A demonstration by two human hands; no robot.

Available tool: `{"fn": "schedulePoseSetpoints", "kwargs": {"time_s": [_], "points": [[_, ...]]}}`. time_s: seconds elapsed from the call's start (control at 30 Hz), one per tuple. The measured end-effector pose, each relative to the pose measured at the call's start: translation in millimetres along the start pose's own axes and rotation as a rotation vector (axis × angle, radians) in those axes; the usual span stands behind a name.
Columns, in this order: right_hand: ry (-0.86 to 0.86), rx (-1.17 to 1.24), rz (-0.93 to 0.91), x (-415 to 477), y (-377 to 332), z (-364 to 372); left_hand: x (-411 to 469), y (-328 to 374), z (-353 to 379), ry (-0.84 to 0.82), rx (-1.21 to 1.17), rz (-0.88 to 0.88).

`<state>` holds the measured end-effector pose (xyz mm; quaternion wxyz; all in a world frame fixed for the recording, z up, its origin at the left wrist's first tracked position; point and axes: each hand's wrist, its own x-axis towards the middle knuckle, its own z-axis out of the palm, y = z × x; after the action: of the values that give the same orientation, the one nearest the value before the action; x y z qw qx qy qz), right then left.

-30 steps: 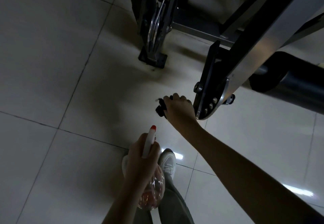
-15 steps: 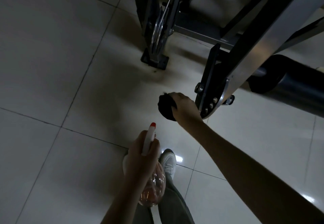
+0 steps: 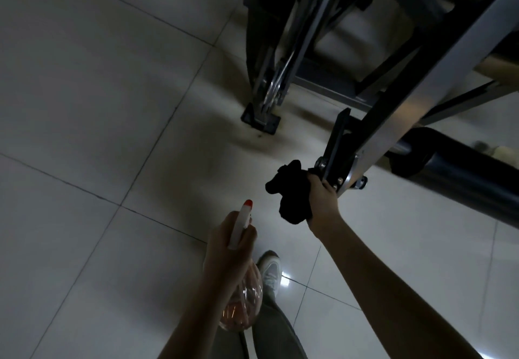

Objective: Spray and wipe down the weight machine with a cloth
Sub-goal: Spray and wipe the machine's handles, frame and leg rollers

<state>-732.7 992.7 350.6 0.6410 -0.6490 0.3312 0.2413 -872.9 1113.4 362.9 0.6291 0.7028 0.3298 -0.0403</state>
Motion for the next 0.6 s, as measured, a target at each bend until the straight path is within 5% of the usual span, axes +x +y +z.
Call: {"fn": "schedulePoseSetpoints", "kwargs": {"time_s": [0.6], "points": [[-0.288,0.057,-0.002,-129,-83,103,-34,145,-127,-0.063,0.014,0.067]]}}
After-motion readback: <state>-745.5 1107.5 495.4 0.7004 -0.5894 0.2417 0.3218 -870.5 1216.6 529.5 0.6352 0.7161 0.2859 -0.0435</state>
